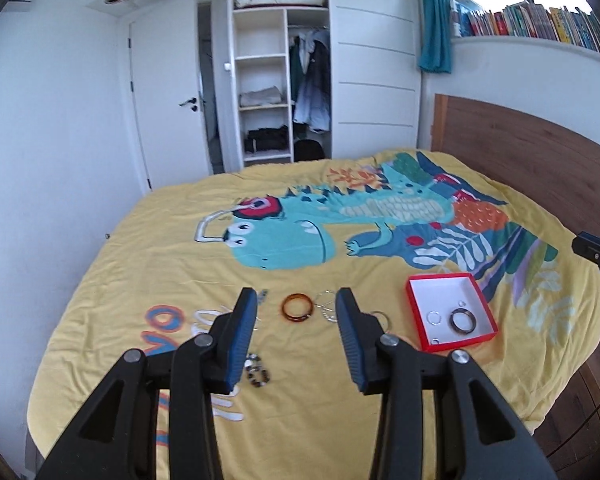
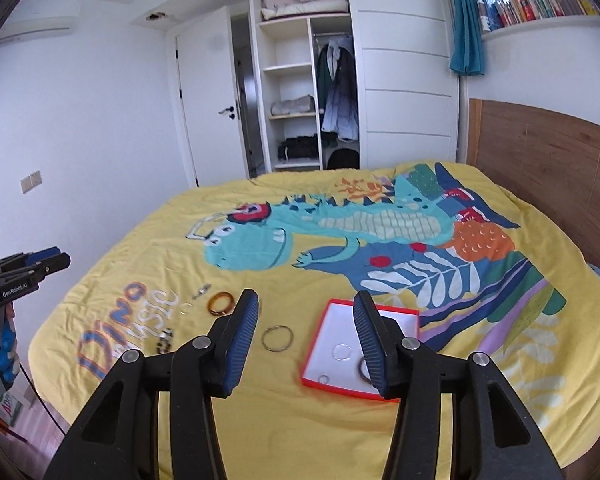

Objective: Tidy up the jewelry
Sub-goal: 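Lift both tools up and away from the red box, then lower the left tool onto the silver watch while the right tool approaches the pearl necklace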

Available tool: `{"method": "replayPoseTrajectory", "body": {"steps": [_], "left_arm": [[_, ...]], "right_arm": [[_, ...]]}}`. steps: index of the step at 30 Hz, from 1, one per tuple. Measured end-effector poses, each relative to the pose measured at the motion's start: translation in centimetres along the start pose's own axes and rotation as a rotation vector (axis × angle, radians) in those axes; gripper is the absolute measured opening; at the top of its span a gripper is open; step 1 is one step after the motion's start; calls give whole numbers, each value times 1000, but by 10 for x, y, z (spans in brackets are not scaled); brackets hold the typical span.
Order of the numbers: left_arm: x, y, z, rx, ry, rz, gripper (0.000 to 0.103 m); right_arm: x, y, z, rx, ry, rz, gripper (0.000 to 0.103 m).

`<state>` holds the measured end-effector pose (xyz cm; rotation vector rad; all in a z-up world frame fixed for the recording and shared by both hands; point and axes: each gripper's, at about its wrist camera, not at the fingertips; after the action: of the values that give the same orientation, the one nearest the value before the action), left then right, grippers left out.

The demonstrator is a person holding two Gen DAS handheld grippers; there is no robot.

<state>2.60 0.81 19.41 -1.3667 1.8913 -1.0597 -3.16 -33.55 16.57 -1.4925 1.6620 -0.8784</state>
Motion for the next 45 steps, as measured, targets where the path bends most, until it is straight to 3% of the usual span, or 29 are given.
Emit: {"method": "replayPoseTrajectory", "body": {"steps": [4, 7, 13, 25, 31, 45], "left_arm": [[-22, 8, -35, 36, -34, -18, 48], [-39, 14, -48, 49, -44, -48, 48], [-68, 24, -32, 22, -53, -110, 48], [-112, 48, 95, -138, -63, -170, 48], [-124, 51, 165, -215, -53, -164, 48], [-142, 56, 332, -385, -48, -132, 48]], "right_arm": [[-20, -4, -23, 41, -19, -8, 53], [-34, -8, -31, 63, -38, -20, 55], [-55, -10, -13, 57, -65, -53, 60], [-81, 13, 107, -93, -106, -83, 62], [-94, 23, 172, -157, -155, -92, 71], [-124, 59, 334, -353, -236, -103, 76]]}}
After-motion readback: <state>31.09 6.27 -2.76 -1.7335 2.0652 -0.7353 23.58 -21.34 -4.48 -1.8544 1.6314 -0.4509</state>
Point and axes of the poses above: each gripper's, at about its wrist camera, not at the fingertips, and z roughly the way its jaws point, x to its right, y to its underside, and after that the axes turned 5 degrees about y, right-handed
